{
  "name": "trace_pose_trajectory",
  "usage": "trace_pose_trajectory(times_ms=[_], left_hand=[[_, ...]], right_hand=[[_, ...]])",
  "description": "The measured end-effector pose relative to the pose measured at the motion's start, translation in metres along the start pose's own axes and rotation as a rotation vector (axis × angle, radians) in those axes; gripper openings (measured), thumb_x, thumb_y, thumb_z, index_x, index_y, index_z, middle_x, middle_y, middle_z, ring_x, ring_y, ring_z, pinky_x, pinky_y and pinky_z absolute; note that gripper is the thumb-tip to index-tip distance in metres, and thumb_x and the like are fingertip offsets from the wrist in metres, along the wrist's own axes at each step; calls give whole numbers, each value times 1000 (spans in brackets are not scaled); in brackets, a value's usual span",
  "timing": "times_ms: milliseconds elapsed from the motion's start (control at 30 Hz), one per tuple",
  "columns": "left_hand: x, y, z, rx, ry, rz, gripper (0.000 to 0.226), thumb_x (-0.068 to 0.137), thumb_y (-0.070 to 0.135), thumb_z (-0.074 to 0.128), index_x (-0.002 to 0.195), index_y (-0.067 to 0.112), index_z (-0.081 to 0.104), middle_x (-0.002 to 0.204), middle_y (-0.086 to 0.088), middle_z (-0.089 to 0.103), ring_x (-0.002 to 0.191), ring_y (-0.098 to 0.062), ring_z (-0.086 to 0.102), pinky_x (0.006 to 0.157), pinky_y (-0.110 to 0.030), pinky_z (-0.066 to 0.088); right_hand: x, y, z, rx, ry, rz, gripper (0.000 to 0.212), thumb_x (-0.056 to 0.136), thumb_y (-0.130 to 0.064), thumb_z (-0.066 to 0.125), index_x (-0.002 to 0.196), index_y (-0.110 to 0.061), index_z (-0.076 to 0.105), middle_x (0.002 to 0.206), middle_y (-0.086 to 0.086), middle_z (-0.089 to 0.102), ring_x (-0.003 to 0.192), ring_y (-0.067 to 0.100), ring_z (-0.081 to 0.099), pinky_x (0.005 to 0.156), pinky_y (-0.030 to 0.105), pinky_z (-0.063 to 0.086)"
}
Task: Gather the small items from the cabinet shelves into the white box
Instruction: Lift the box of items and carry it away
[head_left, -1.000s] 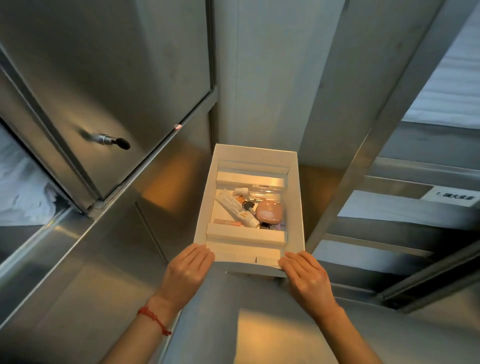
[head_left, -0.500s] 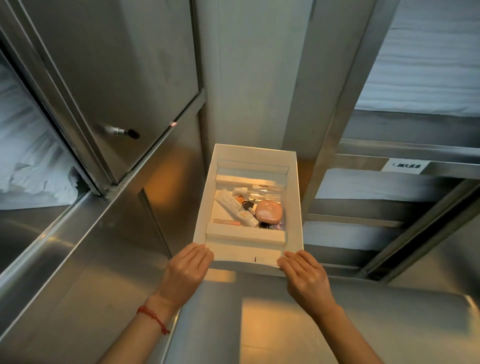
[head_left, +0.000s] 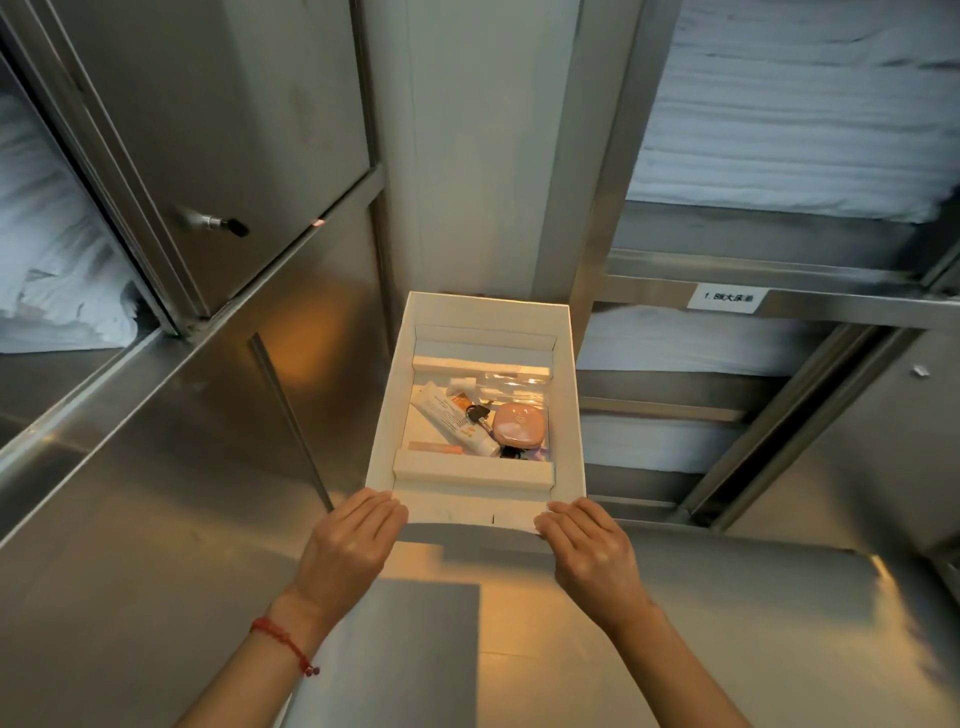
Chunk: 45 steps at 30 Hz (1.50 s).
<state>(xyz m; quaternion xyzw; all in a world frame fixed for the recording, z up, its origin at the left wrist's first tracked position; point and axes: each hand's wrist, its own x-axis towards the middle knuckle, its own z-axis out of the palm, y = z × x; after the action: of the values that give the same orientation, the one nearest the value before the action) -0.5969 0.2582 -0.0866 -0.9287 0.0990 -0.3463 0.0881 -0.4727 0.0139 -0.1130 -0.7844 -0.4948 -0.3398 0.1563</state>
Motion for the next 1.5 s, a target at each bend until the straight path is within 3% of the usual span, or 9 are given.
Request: trace_pose_trajectory(times_ms=[33,100,167,267,367,567,933,1200,1500], left_hand=[[-2,9,-3,-21,35,18,12,82,-5,60,90,2,67,76,-13,72,69,-24,71,82,-34,53],[-3,24,-5,-67,62,31,51,101,1,22,85,2,70,74,-12,71,68,-23,71,78,-35,54],[1,43,-12,-55,102,44,67,102,4,14,73,2,74,72,-12,71,65,-22,70,76,-34,55],[4,66,-14,-35,94,63,66,101,2,15,71,1,74,71,-12,70,71,-23,68,87,-34,45],[6,88,-13,-60,88,88,67,102,6,14,73,3,75,73,-11,71,70,-22,70,83,-32,52],[24,127,-7,-122,91,162,65,103,13,18,76,4,76,75,-10,72,70,-21,71,76,-37,54],[68,191,8,-257,224,338,57,102,3,25,72,1,74,72,-12,70,67,-22,70,88,-32,48],[87,227,10,-412,261,479,61,102,2,21,72,3,74,73,-10,71,68,-20,70,77,-37,55],[90,267,1,-543,272,632,67,103,8,15,73,4,74,73,-9,71,69,-19,70,87,-31,49]], right_hand=[[-8,-1,-6,-5,1,5,18,80,0,57,74,-9,72,76,6,70,75,18,69,85,29,49],[-23,-2,-18,-4,6,16,29,89,-2,48,73,-9,71,75,6,70,75,17,69,87,28,46],[-37,-1,-32,-9,10,36,42,97,-6,37,73,-9,72,75,5,70,75,16,69,86,28,48],[-58,5,-50,-35,-7,62,36,93,-4,42,72,-9,71,74,5,70,75,17,69,89,27,45],[-77,10,-68,-64,-28,93,26,77,4,49,71,-8,71,72,7,69,73,18,68,89,28,43],[-113,22,-108,-143,-17,161,29,79,7,46,70,-7,70,70,7,67,71,19,67,86,28,42],[-177,28,-172,-329,-62,348,28,76,7,47,69,-8,69,69,6,66,73,18,67,86,29,44],[-211,5,-209,-470,-73,488,19,64,11,64,69,-7,68,68,7,65,74,19,67,84,29,43],[-243,-36,-243,-595,-88,633,20,60,12,69,66,-7,66,65,6,62,75,19,67,82,28,44]])
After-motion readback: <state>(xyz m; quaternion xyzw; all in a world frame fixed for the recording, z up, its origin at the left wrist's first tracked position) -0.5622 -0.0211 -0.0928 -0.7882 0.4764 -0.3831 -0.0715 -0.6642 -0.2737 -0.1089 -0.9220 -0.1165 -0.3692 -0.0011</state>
